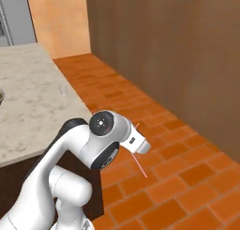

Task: Take a straw from the drawer in front and place it inside the glass cup on the dining counter.

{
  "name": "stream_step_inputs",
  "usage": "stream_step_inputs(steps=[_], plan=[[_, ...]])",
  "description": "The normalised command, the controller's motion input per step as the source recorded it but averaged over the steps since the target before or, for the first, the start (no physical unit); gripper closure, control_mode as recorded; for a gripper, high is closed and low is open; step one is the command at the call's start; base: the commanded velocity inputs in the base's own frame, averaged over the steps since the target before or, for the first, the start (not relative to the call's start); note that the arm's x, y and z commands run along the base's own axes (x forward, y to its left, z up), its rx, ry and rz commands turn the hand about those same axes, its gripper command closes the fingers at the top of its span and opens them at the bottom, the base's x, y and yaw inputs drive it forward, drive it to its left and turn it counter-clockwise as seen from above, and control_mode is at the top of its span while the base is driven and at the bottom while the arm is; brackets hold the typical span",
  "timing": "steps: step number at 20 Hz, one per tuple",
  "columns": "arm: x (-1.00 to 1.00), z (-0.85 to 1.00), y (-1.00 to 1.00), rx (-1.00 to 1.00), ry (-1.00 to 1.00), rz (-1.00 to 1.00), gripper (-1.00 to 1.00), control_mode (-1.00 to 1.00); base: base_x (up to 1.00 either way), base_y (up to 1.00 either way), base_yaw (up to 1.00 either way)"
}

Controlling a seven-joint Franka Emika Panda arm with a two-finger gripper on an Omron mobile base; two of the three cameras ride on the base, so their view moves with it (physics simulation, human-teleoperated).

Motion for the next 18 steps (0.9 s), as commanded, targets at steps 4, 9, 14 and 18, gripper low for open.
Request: stream_step_inputs(steps=[4,9,14,18], plan=[[0.00,0.00,0.00,0.00,0.00,0.00,1.00,1.00,0.54,-0.75,0.39],[0.00,0.00,0.00,0.00,0.00,0.00,1.00,1.00,0.53,-0.66,0.45],[0.00,0.00,0.00,0.00,0.00,0.00,1.00,1.00,0.47,-0.63,0.48],[0.00,0.00,0.00,0.00,0.00,0.00,1.00,1.00,0.47,-0.55,0.52]])
